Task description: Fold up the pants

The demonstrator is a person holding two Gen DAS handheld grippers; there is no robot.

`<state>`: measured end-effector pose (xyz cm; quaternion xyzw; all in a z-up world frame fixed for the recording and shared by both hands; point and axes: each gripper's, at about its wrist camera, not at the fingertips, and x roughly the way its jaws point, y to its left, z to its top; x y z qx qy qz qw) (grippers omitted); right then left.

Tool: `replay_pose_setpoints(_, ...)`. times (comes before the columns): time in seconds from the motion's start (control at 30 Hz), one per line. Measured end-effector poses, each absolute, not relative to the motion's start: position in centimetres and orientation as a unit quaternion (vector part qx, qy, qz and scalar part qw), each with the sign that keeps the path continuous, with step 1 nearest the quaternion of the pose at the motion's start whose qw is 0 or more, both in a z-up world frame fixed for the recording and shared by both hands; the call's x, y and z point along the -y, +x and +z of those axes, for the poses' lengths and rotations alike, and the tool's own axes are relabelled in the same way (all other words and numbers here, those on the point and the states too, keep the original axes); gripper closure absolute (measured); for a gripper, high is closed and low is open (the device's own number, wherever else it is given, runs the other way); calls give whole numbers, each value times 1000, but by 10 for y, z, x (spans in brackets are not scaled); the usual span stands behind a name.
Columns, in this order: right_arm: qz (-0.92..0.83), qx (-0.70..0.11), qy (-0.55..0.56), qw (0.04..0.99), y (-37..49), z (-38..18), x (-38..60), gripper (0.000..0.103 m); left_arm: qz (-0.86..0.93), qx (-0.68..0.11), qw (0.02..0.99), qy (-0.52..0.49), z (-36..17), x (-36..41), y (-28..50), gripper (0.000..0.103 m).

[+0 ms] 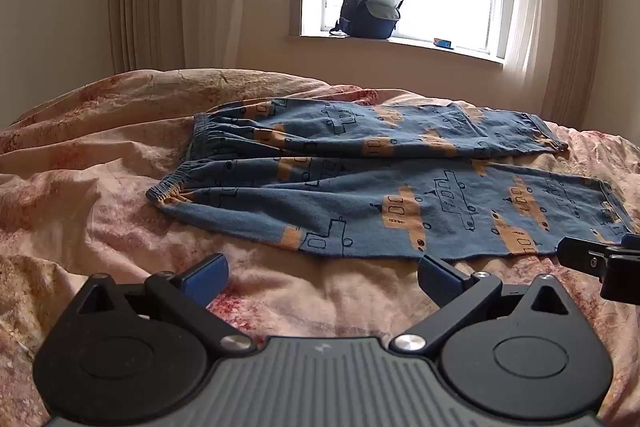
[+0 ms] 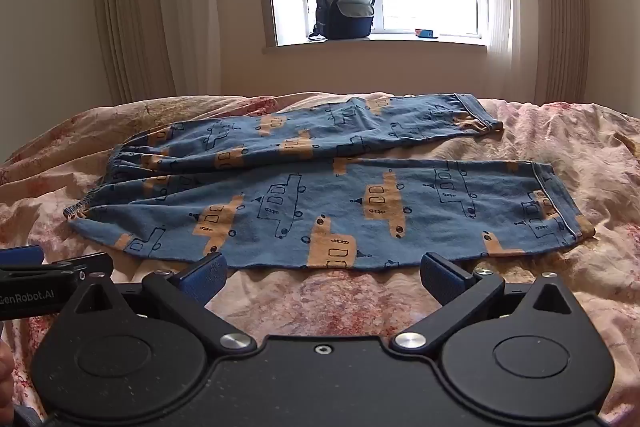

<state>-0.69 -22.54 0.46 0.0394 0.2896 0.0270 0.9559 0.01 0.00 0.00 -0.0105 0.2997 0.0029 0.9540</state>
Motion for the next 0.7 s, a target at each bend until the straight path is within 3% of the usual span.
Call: replay_pose_setpoints(0.7, 27, -291, 38, 956, -7, 4, 225, 0, 3, -302, 953, -12, -1, -1, -1, 0)
